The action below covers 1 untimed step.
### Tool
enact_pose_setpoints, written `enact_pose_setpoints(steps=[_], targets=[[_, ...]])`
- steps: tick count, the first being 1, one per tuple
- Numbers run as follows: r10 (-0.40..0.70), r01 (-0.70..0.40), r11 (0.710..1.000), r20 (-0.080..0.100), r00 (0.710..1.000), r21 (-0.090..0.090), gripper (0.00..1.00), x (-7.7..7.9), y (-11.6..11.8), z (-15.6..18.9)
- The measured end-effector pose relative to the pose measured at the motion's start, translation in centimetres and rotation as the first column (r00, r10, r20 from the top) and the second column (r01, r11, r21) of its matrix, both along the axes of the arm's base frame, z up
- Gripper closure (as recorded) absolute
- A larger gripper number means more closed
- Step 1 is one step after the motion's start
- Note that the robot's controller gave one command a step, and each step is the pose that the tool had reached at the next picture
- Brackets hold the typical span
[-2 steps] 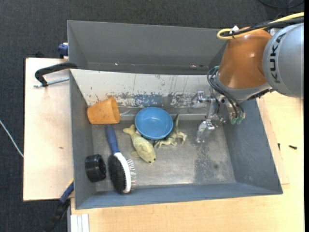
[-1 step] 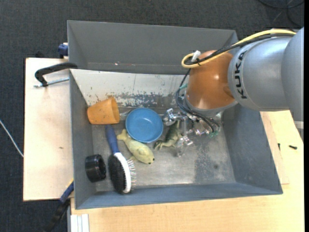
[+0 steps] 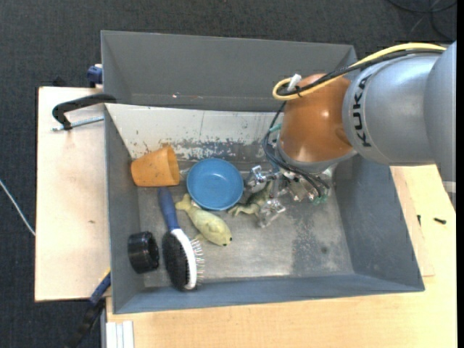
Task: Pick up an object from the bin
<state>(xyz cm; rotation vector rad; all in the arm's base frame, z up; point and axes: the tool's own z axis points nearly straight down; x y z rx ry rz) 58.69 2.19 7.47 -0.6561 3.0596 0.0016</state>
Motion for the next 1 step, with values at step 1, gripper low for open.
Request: enact_pose_setpoints(steps=[1], targets=[[0.294,-0.294,0.956,-0.001,0.956,-0.010,1.00,-0.18,-11.75,13.77]])
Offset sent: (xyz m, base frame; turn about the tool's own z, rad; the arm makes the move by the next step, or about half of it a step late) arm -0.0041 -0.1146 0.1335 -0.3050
